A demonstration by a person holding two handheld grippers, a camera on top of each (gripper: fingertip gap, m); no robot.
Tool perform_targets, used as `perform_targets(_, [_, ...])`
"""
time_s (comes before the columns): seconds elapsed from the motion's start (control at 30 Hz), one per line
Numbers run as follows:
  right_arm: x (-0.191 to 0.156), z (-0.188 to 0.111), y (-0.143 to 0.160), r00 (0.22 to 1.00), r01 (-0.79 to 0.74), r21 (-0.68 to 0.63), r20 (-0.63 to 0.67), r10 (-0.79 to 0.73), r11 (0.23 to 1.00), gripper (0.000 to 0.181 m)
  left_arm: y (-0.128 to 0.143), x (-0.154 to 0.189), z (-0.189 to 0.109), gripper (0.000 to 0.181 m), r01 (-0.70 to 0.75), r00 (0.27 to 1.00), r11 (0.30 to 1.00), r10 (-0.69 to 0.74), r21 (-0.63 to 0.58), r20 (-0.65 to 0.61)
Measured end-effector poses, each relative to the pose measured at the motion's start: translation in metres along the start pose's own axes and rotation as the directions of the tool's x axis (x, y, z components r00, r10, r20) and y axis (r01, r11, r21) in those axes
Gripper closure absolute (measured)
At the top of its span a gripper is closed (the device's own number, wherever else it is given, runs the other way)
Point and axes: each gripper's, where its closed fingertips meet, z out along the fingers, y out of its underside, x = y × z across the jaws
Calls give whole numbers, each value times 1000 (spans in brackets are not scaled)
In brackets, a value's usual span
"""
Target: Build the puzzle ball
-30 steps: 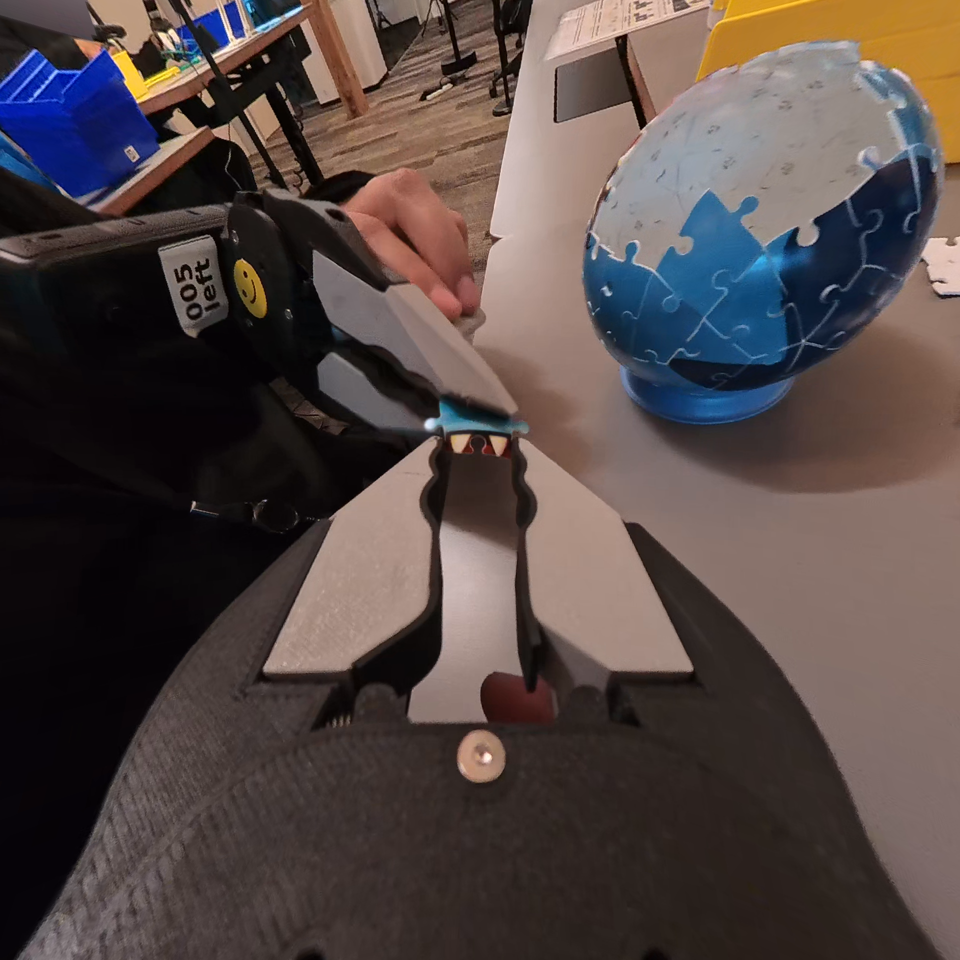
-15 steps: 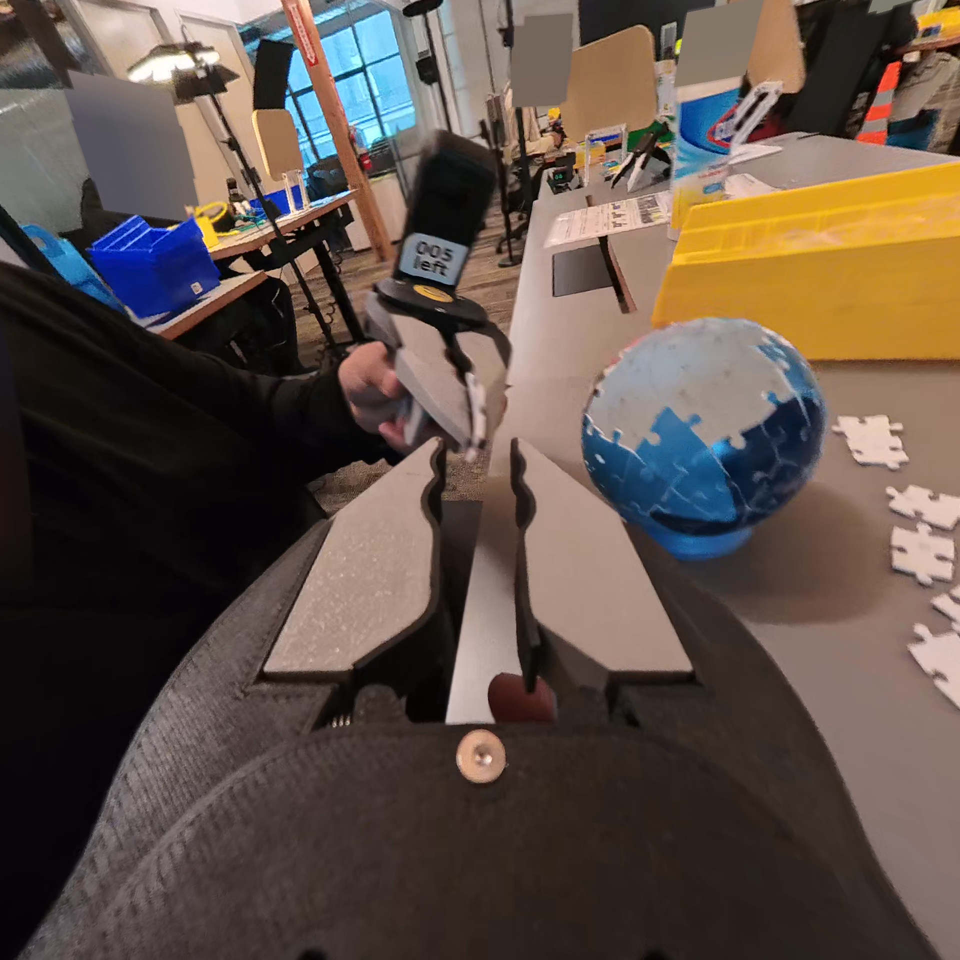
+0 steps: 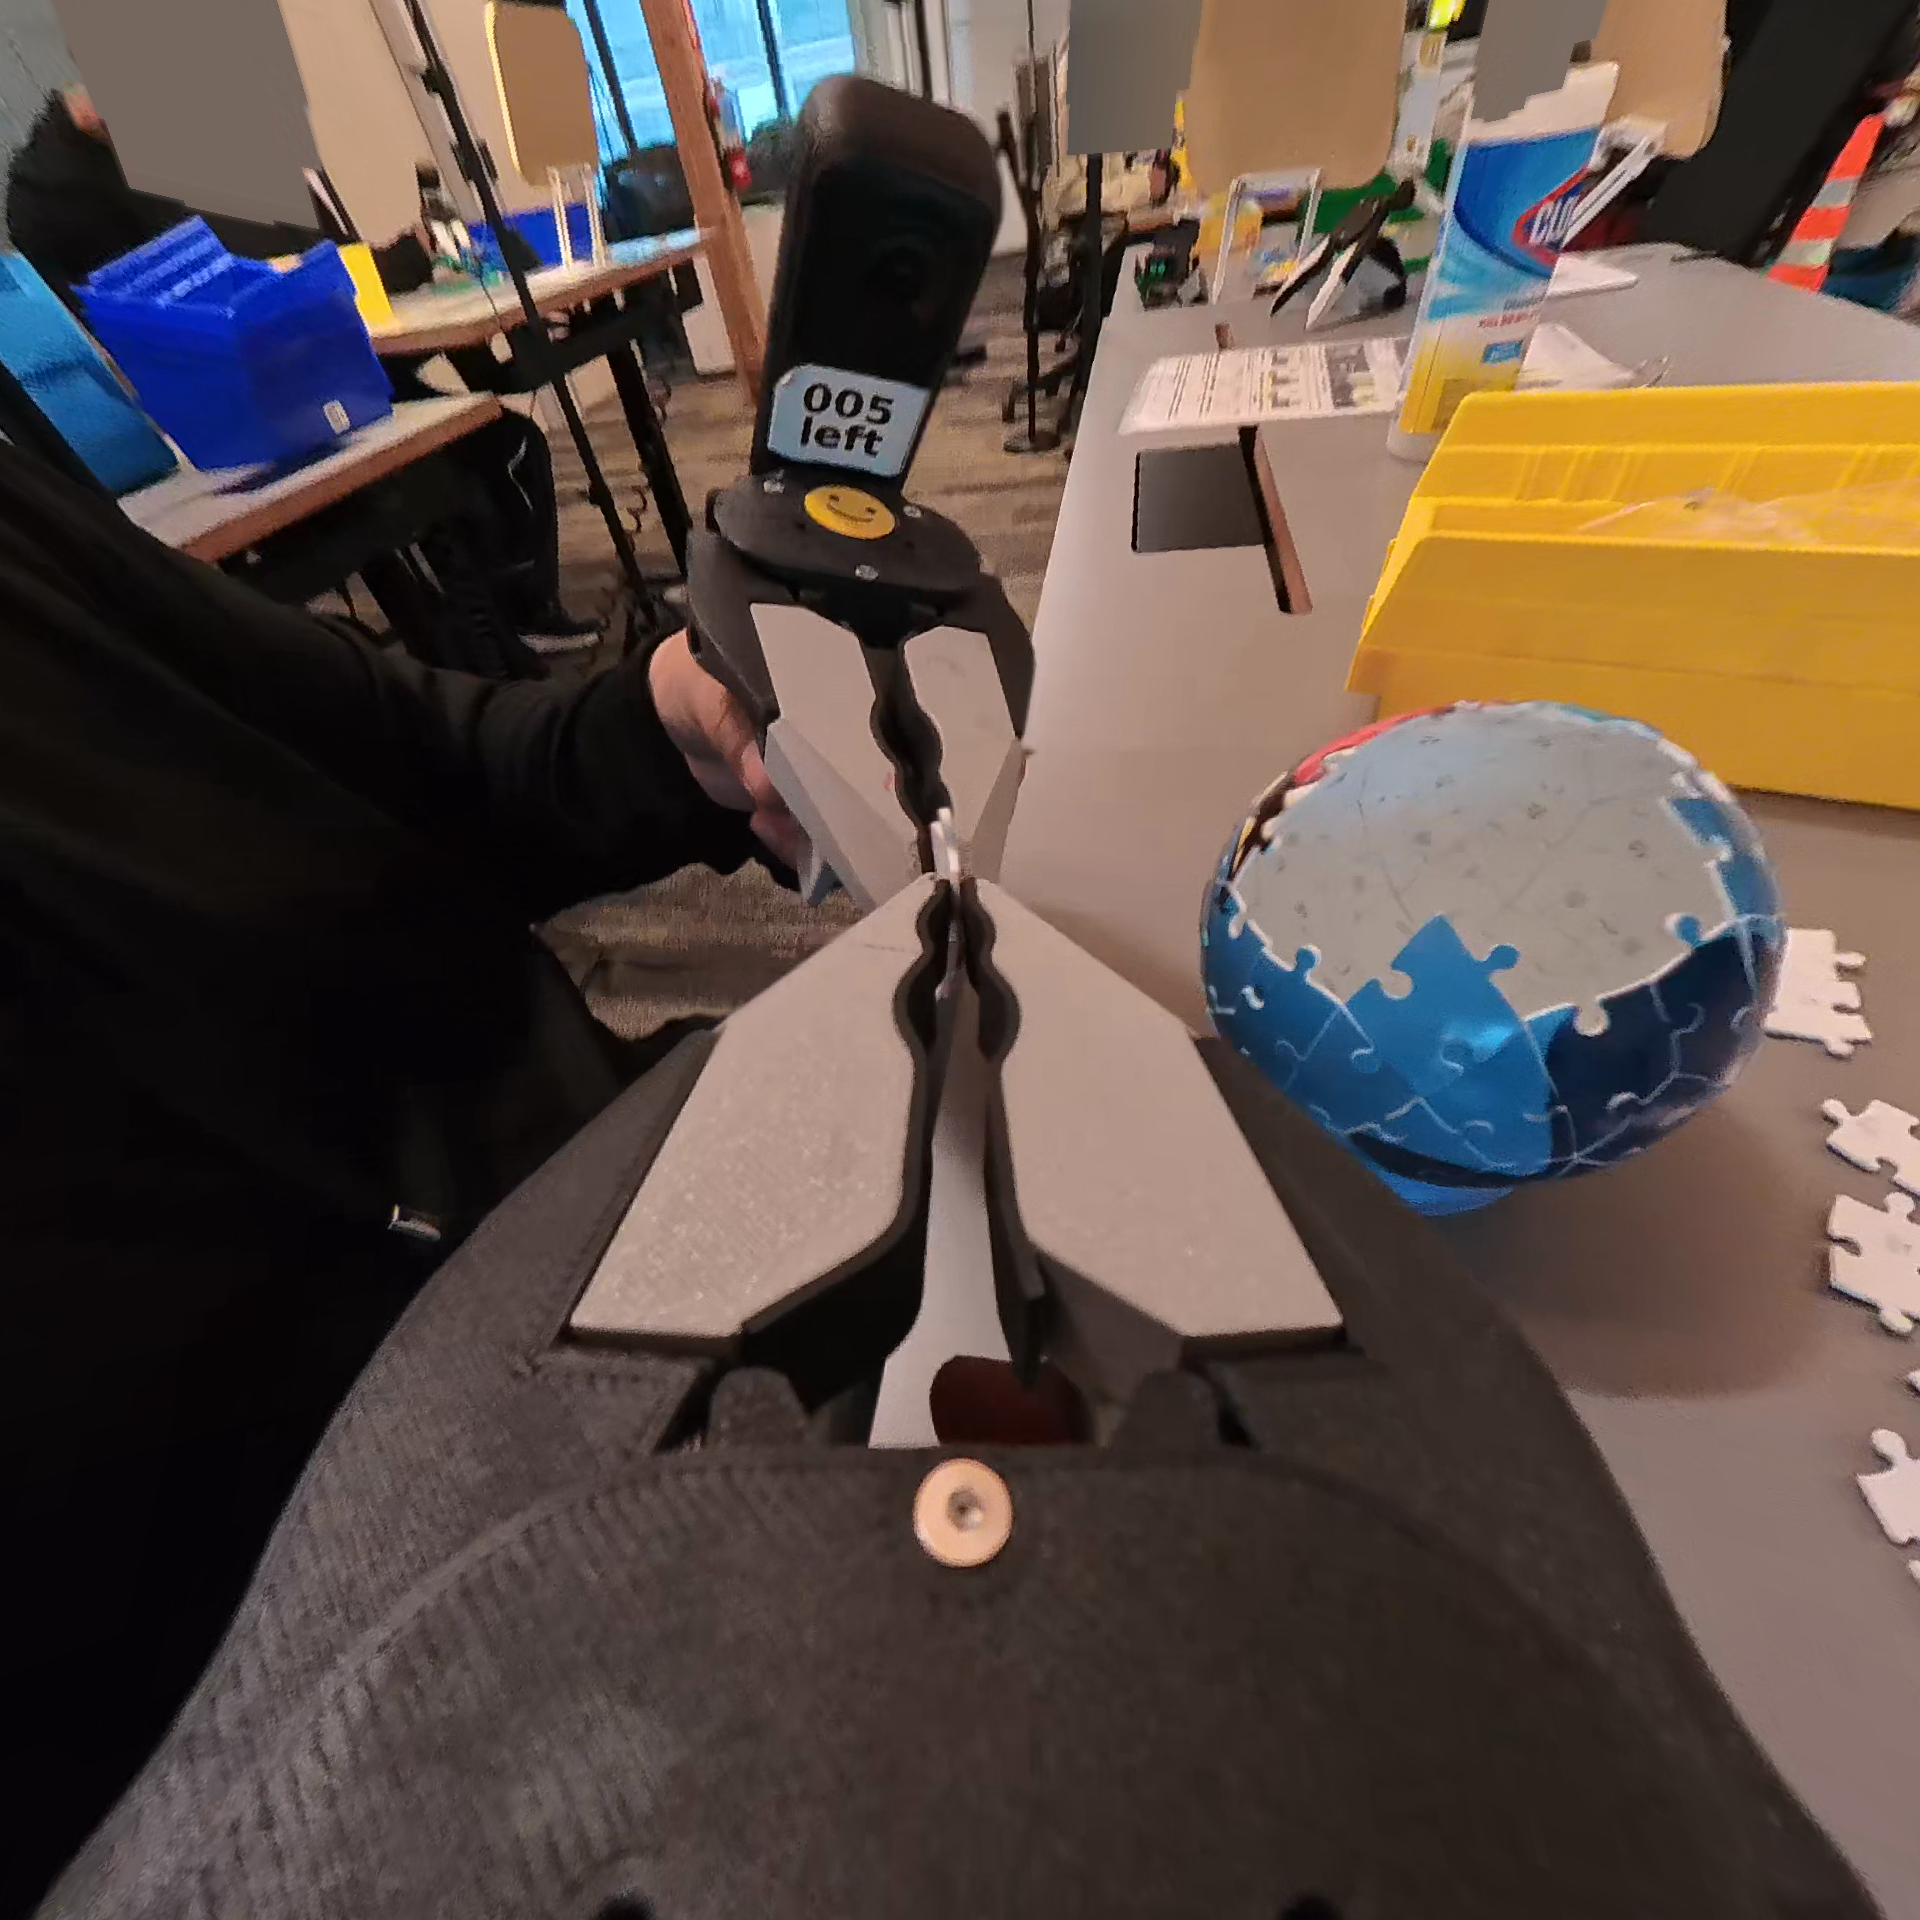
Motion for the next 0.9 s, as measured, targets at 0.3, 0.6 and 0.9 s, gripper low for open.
perform_targets(0.3, [2,-1,-6,1000,14,75,-10,-13,997,181,-8,-1,-10,181,-118,990,993,117,5,76])
perform_targets(0.6, [-1,2,-6,1000,1,102,14,-3,995,181,-7,-3,-12,181,-282,949,959,284,-34,135])
perform_targets(0.9, [8,6,-1,985,157,-4,-70,-157,988,168,-9,-27,-20,181,-640,662,729,684,-243,308])
